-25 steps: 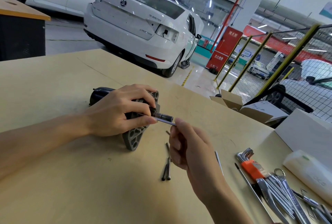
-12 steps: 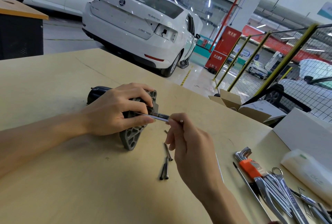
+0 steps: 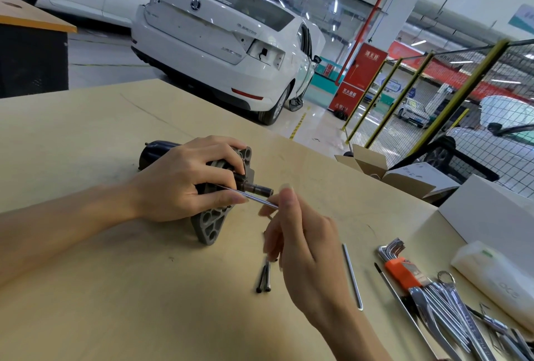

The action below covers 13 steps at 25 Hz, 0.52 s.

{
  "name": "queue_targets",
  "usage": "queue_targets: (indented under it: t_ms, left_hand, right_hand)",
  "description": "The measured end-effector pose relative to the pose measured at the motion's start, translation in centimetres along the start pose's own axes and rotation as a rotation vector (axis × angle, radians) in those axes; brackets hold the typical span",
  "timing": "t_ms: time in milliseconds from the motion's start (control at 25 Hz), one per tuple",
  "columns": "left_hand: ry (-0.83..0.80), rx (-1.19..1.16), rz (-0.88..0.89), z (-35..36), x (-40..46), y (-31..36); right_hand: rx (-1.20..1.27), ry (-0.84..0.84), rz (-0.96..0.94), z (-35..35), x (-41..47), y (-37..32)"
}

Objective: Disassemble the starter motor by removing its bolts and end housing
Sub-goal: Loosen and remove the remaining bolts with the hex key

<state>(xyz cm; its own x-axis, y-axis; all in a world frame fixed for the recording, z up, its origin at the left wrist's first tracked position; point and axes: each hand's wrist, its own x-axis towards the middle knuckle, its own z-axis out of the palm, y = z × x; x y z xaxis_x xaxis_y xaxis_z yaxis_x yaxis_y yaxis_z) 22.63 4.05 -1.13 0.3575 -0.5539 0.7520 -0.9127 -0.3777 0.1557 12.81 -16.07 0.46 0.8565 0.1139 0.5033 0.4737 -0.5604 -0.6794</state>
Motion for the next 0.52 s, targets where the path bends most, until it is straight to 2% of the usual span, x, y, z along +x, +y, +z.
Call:
queue_targets:
  t_ms: [80, 520]
  left_hand:
    - [0.003, 0.000, -0.003, -0.05, -0.01, 0.03]
    - [-0.013, 0.007, -0.010, -0.19, -0.06, 0.14]
  right_hand:
    - [0.089, -0.042, 0.072, 0.09, 0.01, -0.12]
    - [0.355, -0.084, 0.187, 0.32, -0.33, -1.05]
